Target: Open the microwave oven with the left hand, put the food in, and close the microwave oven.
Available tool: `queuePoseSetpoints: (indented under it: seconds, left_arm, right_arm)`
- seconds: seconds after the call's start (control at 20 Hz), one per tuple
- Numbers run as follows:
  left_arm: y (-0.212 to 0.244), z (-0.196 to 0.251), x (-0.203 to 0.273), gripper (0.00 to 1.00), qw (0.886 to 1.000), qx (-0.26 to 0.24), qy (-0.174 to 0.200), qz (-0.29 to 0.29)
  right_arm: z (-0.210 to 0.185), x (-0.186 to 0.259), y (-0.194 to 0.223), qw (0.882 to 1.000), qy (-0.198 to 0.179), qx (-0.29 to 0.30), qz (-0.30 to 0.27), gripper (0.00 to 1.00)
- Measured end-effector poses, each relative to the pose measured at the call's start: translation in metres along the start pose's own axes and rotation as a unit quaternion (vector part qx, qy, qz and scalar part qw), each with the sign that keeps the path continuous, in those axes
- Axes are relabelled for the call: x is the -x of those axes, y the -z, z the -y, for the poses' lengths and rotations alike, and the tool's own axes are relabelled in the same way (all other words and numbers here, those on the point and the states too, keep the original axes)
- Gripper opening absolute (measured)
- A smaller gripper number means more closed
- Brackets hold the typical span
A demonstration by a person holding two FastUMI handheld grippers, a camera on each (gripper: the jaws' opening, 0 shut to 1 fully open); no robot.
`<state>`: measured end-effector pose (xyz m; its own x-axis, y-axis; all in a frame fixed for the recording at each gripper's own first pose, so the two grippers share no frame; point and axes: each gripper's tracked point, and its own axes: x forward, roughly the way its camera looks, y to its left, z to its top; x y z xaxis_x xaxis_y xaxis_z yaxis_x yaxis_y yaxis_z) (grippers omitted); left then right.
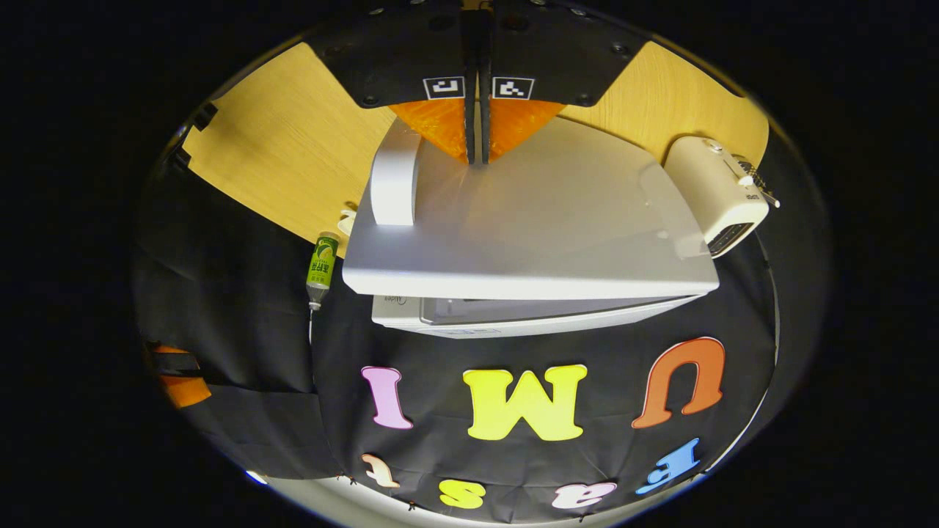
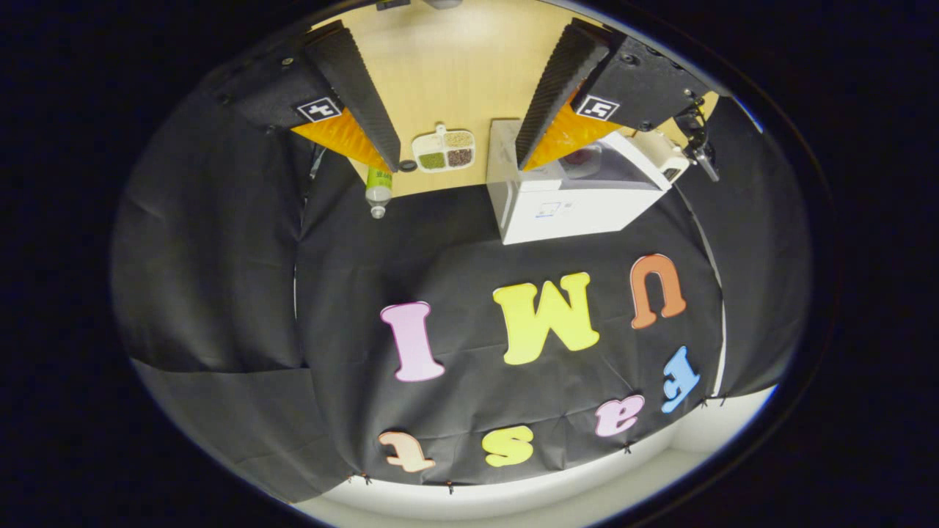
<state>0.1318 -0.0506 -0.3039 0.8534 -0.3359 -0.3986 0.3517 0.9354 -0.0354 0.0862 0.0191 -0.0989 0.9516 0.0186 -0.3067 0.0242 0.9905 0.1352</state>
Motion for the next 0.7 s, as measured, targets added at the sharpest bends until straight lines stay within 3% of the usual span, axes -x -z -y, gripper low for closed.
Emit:
queuePoseSetpoints:
  seconds: [0.1, 0.15, 0.2, 0.7]
  left_arm:
    - [-0.008, 0.004, -0.015, 0.00, 1.000, -0.008, 0.001, 0.004]
    - [-0.011, 0.006, -0.023, 0.00, 1.000, -0.006, 0.002, 0.005]
    - [-0.016, 0.009, -0.030, 0.00, 1.000, -0.004, 0.002, 0.008]
    - [-0.055, 0.010, -0.087, 0.00, 0.999, 0.017, -0.005, 0.032]
  right_arm:
    - [0.001, -0.003, 0.000, 1.000, -0.002, -0.001, -0.002, 1.00]
    - [0.002, -0.006, 0.000, 1.000, -0.003, -0.002, -0.003, 0.92]
    - [0.003, -0.007, -0.001, 1.000, -0.003, -0.003, -0.002, 1.00]
    - [0.015, -0.010, 0.000, 1.000, 0.003, 0.007, -0.011, 1.00]
